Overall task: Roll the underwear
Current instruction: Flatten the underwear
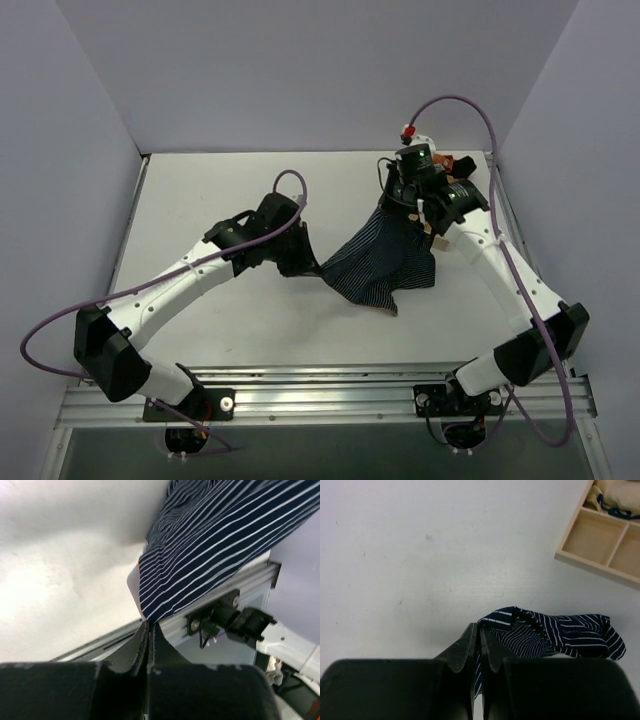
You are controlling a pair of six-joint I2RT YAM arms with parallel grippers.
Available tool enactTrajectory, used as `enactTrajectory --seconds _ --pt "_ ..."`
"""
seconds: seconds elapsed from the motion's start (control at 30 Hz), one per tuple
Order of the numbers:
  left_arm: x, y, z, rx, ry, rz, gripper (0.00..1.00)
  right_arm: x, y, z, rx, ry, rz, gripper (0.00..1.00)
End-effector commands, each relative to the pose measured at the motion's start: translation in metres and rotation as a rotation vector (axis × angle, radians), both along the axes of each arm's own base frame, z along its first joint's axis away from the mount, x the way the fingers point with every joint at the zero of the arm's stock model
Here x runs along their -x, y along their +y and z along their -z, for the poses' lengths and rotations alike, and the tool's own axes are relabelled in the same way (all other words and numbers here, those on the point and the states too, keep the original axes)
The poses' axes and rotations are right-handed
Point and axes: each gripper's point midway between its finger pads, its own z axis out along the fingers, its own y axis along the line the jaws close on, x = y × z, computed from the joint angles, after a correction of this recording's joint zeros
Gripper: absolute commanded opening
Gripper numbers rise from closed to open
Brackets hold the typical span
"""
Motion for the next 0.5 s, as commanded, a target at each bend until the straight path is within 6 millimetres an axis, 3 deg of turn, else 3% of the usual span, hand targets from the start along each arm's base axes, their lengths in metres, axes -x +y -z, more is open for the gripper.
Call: enactTrajectory --seconds 0.0,0.03,0.07,0.1,0.13,0.17,0.2,0.23,0.27,0.3,0.33,0.4,0.47 --pt "-0.048 0.035 -0.009 -0.042 -0.038 -0.097 0.02 -0.033 0.019 -0.011 -0.002 -0.04 -0.064 0.0" --pt "-0.062 0.042 -0.018 -0.038 -0.071 -0.11 0.02 -0.046 0.027 -0.002 0.005 -0.026 -0.071 0.0" --pt "-0.072 0.049 -0.025 -0.037 -0.091 -0.129 0.02 -0.057 0.032 -0.019 -0.009 -0.064 -0.077 0.0" --pt "-0.091 0.065 -0.025 -0.055 -0.091 -0.178 0.02 -0.065 0.036 -0.023 -0.004 -0.077 -0.088 0.0" --pt "-0.101 0.071 -0.029 -0.063 -0.115 -0.184 0.02 -0.077 0.042 -0.013 0.008 -0.06 -0.093 0.0" --pt "-0.115 0.074 -0.049 -0.044 -0.16 -0.196 0.02 -0.086 0.045 -0.016 0.006 -0.071 -0.098 0.0" --pt "-0.124 0.077 -0.049 -0.057 -0.16 -0.2 0.02 -0.096 0.049 -0.037 -0.01 -0.122 -0.099 0.0" --pt "-0.135 0.083 -0.057 -0.063 -0.19 -0.208 0.02 -0.107 0.052 -0.028 -0.001 -0.108 -0.098 0.0" --pt "-0.141 0.083 -0.065 -0.06 -0.209 -0.208 0.02 -0.112 0.059 -0.033 -0.023 -0.114 -0.122 0.0" --pt "-0.151 0.079 -0.08 -0.039 -0.241 -0.201 0.02 -0.12 0.062 -0.059 -0.045 -0.17 -0.127 0.0" --pt "-0.154 0.077 -0.086 -0.036 -0.255 -0.192 0.02 -0.126 0.065 -0.049 -0.03 -0.141 -0.128 0.0" --pt "-0.157 0.071 -0.091 -0.02 -0.25 -0.172 0.02 -0.131 0.067 -0.061 -0.034 -0.16 -0.13 0.0" --pt "-0.151 0.068 -0.083 -0.015 -0.216 -0.158 0.02 -0.126 0.067 -0.048 -0.02 -0.124 -0.153 0.0"
